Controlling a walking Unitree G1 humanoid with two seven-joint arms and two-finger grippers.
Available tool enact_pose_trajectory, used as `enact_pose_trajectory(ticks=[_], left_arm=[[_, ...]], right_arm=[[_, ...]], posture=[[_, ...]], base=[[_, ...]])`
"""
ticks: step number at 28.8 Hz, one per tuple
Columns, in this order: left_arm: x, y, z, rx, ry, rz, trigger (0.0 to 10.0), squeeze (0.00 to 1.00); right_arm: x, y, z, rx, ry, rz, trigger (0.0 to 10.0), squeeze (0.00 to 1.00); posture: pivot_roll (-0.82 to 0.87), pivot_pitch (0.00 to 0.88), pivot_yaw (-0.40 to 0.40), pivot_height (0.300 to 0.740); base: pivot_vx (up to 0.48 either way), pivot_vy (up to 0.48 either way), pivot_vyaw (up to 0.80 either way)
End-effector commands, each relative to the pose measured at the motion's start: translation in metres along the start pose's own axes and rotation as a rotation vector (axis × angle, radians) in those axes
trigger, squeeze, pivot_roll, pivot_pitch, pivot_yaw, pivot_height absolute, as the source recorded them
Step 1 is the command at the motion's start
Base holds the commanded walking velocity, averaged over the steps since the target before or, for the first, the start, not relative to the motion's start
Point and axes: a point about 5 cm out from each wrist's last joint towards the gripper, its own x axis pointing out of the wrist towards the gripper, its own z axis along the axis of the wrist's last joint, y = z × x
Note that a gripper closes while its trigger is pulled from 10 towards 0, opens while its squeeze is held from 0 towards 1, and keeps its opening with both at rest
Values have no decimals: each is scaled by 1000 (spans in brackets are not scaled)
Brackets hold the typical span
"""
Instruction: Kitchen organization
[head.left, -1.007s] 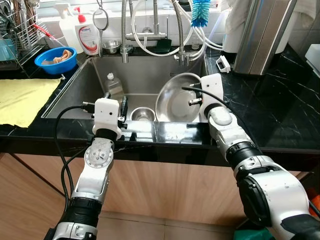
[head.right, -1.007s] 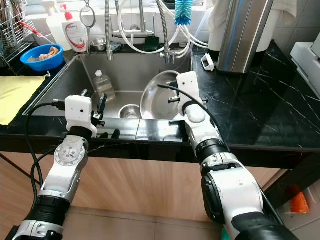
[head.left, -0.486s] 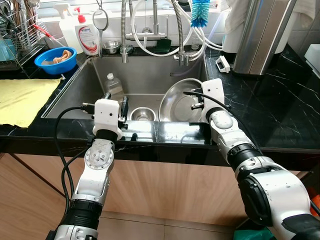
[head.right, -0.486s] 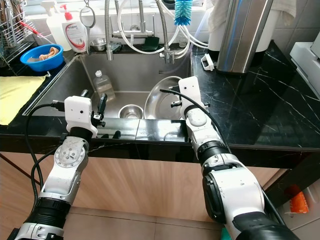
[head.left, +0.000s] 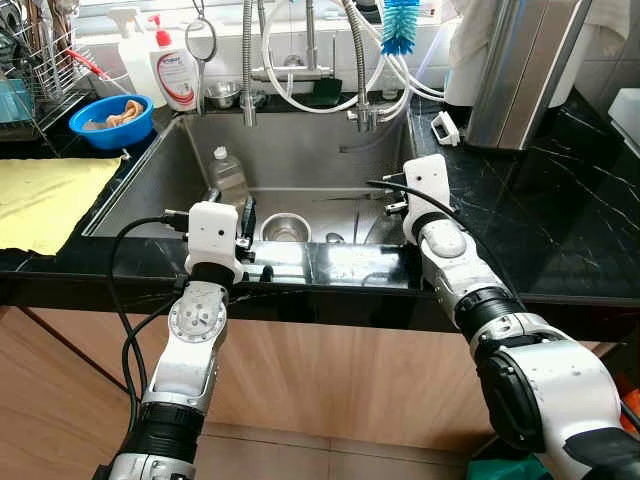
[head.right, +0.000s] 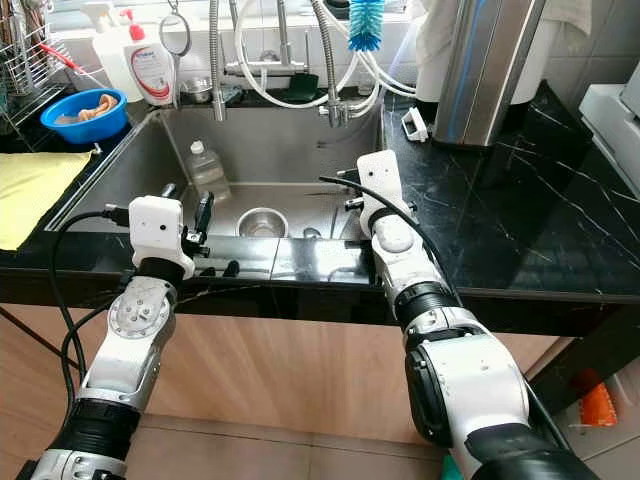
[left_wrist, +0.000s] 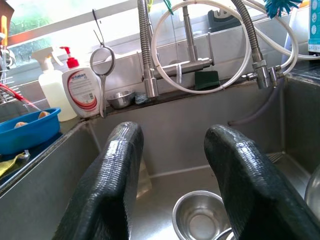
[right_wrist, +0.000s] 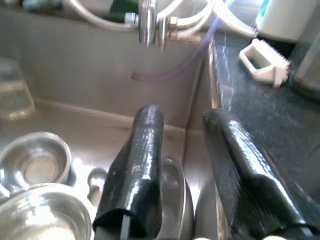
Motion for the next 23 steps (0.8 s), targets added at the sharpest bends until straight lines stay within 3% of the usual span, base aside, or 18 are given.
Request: enact_pose_trajectory(ticks=[1,8,11,15,20,23], left_arm=[[-1,3,3,7,-10,2,10000,0],[-1,10,8,28,-42,41,10000,0],[-8,18,12,32,-62,97,10000,0],[-13,19,6,49,-41,60,10000,0],[-1,16,12,39,-69,66,10000,0],[-2,14,14,31,-70,67,10000,0]], right_arm=[[2,5,24,27,-120,10,10000,0],[-13,4,37,91,-306,3,10000,0],[-33,-1,36,78,-371,-39,10000,0],[-48,5,28,121,-395,-30,10000,0],[-55,-1,33,121,-420,-55,10000,0],[-57,-4,36,100,-414,-59,10000,0]], posture=[[-149,0,57,740],[-155,0,56,740],[-163,0,62,740],[-180,0,77,740],[-191,0,75,740],[-186,0,72,740]], base=[[0,0,0],[0,0,0],[0,0,0],[0,0,0],[0,0,800],[0,0,800]])
